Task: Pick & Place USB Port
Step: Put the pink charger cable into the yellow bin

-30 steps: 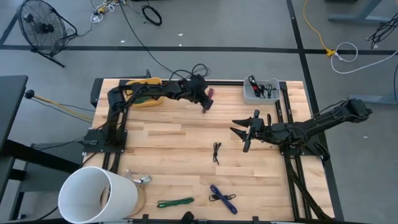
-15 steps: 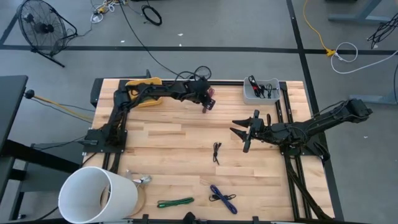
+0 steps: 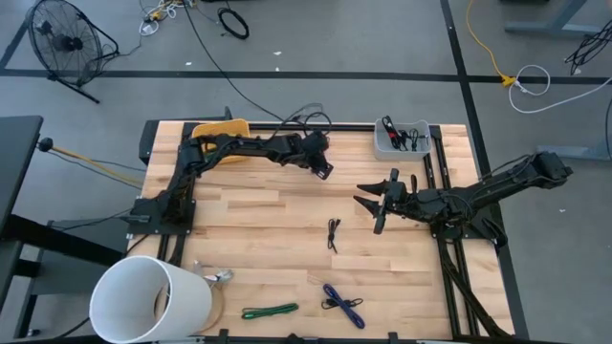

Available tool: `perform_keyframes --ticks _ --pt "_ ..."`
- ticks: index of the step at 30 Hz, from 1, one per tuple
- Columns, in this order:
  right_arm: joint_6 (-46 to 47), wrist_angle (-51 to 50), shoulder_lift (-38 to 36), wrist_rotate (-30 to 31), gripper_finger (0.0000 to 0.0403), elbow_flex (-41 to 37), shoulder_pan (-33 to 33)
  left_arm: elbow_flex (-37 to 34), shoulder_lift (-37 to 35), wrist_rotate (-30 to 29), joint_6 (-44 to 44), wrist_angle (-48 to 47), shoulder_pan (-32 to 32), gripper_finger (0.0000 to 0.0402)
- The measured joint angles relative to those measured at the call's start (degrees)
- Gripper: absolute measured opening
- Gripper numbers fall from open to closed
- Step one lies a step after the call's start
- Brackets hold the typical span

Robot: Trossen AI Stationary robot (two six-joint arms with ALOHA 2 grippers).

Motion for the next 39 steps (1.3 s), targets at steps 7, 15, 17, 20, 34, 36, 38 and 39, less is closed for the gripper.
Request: perform_keyframes --ticks 7,15,17,20,34,36,38,39 --pt "0.0 0.0 0.0 0.0 0.016 0.0 0.0 -0.1 0.0 0.5 -0.8 -4.3 0.3 0.017" --pt "0.0 0.0 0.0 0.0 0.016 0.0 0.0 -0.1 0.0 3.8 -1.9 -3.1 -0.7 0.0165" --pt "0.0 0.0 0.0 0.0 0.016 0.0 0.0 -0.1 0.0 3.3 -1.9 -4.3 -0.8 0.0165" --pt "0.0 0.0 0.0 0.0 0.016 0.0 0.0 -0.1 0.0 2.5 -2.0 -6.7 -0.7 0.0162" --pt "0.0 0.0 0.0 0.0 0.016 0.0 0.0 -0.1 0.0 -1.3 2.6 -8.4 -1.0 0.0015" --pt "0.0 0.0 0.0 0.0 0.016 0.0 0.0 -0.1 -0.1 -3.5 3.2 -8.7 -1.2 0.0012" --pt "0.0 0.0 0.0 0.0 0.016 0.0 0.0 -0.1 -0.8 -4.1 4.0 -8.8 -1.6 0.0012" --pt "0.0 0.0 0.0 0.0 0.016 0.0 0.0 -0.1 -1.5 -4.2 4.1 -9.1 -1.8 0.0012"
